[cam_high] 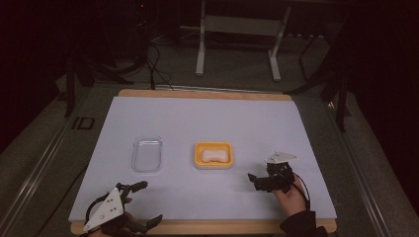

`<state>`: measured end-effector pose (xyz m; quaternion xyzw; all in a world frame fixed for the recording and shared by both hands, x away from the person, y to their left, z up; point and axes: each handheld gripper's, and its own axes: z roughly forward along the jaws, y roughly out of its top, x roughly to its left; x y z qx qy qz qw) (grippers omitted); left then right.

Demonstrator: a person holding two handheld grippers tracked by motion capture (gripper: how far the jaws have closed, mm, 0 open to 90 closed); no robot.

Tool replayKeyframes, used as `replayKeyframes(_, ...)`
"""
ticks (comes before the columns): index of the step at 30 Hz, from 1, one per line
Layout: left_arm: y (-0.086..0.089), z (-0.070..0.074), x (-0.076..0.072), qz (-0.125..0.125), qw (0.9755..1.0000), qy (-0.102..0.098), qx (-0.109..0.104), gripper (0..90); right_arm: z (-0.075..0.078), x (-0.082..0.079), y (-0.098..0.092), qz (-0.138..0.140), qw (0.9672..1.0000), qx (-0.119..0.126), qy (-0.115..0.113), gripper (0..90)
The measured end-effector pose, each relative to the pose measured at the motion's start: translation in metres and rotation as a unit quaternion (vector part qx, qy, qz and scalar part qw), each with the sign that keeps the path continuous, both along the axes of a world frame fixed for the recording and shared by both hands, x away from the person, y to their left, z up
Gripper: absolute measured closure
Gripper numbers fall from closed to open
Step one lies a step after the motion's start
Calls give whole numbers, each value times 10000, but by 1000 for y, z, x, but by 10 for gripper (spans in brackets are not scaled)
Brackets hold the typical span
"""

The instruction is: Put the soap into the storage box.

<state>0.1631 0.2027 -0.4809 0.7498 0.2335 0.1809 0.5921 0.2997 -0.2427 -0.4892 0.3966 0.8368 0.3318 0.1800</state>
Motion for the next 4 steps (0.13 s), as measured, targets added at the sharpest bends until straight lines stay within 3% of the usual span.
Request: replayKeyframes(4,0,0,0,-6,10000,3,-5,1,0,0,2,30,10000,-64,-54,129)
